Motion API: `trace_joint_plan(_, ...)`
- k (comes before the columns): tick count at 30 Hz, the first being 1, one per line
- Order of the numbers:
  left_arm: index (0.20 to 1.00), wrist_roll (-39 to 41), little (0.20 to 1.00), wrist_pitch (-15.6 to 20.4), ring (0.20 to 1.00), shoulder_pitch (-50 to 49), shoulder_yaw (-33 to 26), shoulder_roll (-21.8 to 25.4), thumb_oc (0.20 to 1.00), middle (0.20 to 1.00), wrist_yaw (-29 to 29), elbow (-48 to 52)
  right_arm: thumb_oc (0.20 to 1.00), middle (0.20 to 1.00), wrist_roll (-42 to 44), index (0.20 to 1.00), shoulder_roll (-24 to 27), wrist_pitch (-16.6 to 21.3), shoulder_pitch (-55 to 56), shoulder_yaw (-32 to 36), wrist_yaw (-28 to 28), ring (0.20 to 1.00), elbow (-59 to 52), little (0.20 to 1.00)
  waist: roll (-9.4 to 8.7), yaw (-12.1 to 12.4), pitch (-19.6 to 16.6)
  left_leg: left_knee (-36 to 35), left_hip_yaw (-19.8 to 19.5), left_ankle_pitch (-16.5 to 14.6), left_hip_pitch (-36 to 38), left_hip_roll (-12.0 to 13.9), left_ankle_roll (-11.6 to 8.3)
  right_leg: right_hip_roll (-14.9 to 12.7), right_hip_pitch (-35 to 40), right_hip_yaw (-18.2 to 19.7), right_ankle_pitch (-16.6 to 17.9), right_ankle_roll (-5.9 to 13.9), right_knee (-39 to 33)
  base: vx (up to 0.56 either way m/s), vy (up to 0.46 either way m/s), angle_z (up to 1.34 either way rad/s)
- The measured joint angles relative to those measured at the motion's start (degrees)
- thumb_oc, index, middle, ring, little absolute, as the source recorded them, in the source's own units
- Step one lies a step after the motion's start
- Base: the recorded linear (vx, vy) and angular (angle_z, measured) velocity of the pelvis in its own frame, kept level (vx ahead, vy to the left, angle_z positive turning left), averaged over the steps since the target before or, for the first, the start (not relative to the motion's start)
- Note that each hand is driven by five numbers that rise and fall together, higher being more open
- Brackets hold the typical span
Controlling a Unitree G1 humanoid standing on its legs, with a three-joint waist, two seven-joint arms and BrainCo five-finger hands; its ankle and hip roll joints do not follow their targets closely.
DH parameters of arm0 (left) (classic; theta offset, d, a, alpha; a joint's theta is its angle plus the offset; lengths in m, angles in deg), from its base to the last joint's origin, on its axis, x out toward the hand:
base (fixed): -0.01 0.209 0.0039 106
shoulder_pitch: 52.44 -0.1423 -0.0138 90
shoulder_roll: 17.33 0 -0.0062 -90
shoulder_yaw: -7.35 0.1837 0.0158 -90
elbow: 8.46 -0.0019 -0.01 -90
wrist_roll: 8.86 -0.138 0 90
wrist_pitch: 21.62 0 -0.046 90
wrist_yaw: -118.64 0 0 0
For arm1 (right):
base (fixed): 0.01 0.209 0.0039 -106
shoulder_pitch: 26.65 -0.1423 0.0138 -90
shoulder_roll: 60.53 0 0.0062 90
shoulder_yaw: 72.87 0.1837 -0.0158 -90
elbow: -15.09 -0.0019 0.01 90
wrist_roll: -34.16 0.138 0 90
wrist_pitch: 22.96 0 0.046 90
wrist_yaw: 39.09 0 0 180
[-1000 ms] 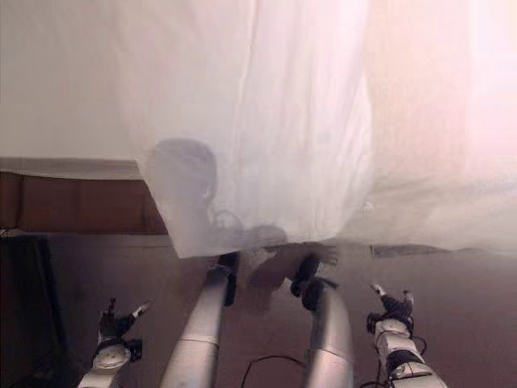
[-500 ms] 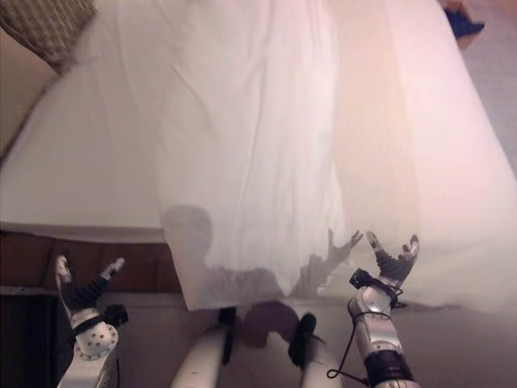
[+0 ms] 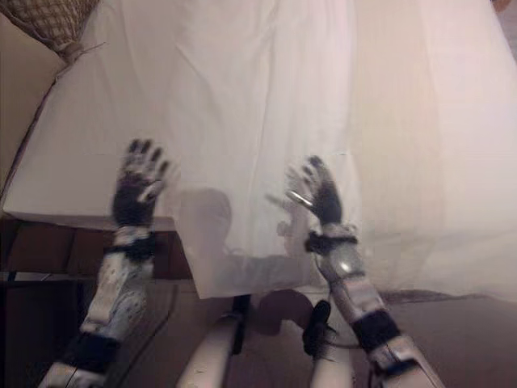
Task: Make the bed
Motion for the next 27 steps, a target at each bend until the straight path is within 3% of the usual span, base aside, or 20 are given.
trace_joint_plan(2,1.000,4.23,1.000,-3.14,1.000,8.33,6.36,-1.23,1.000,1.000,-3.13,-12.95,1.000,1.000,4.12,1.000,-2.89,-1.85,-8.41,-3.48,-1.38,1.000,8.24,1.000,0.18,-0.42,0.24,1.64,0.25,0.00,-4.17,-0.14,-0.01,-0.18,-4.46,0.99,0.16,-0.10,1.72,-0.06,0.016,-0.06)
trace_joint_plan(4,1.000,7.80,1.000,-5.37,1.000,11.01,8.22,-4.54,1.000,1.000,-3.11,-19.74,1.000,1.000,7.06,1.000,-4.82,-3.06,-11.70,-4.55,-1.54,1.000,11.23,1.000,0.14,-0.96,0.31,3.17,0.51,0.12,-7.19,-0.24,0.03,-0.32,-7.57,1.54,0.49,-0.44,3.15,-0.06,0.014,-0.07)
trace_joint_plan(7,1.000,9.77,1.000,-8.60,1.000,12.01,10.63,-5.37,1.000,1.000,-3.84,-22.00,1.000,1.000,9.10,1.000,-5.35,-4.07,-13.71,-4.99,-1.46,1.000,12.96,1.000,-0.05,-1.12,0.49,5.04,0.51,0.00,-11.39,-0.10,-0.15,-0.23,-11.89,2.03,0.41,-1.00,5.02,-0.02,0.010,-0.03)
trace_joint_plan(16,1.000,14.16,1.000,-8.48,1.000,21.42,10.03,-7.94,1.000,1.000,-3.40,-28.14,1.000,1.000,14.48,1.000,-7.44,-4.78,-22.04,-5.92,-1.66,1.000,23.70,1.000,-1.41,-2.55,0.50,12.33,0.06,-1.05,-22.27,0.55,-0.60,0.43,-22.28,3.89,-0.21,-2.22,10.42,0.01,-0.009,-0.04)
trace_joint_plan(19,1.000,15.21,1.000,-8.18,1.000,27.25,7.80,-9.39,1.000,1.000,-3.03,-37.63,1.000,1.000,14.60,1.000,-8.22,-5.45,-27.83,-5.91,-1.46,1.000,31.82,1.000,-1.74,-2.73,0.54,15.89,-0.36,-1.61,-26.73,0.70,-0.91,0.65,-26.34,4.43,-0.26,-2.60,13.02,0.02,-0.001,-0.07)
trace_joint_plan(27,1.000,13.41,1.000,-8.96,1.000,34.08,5.46,-5.86,1.000,1.000,-2.88,-47.32,1.000,1.000,13.10,1.000,-5.29,-7.04,-34.82,-4.27,0.28,1.000,46.11,1.000,-3.16,-3.85,0.29,19.20,-0.85,-1.77,-33.06,0.71,-1.08,0.73,-32.12,4.73,-0.12,-2.87,15.04,0.02,-0.009,-0.03)
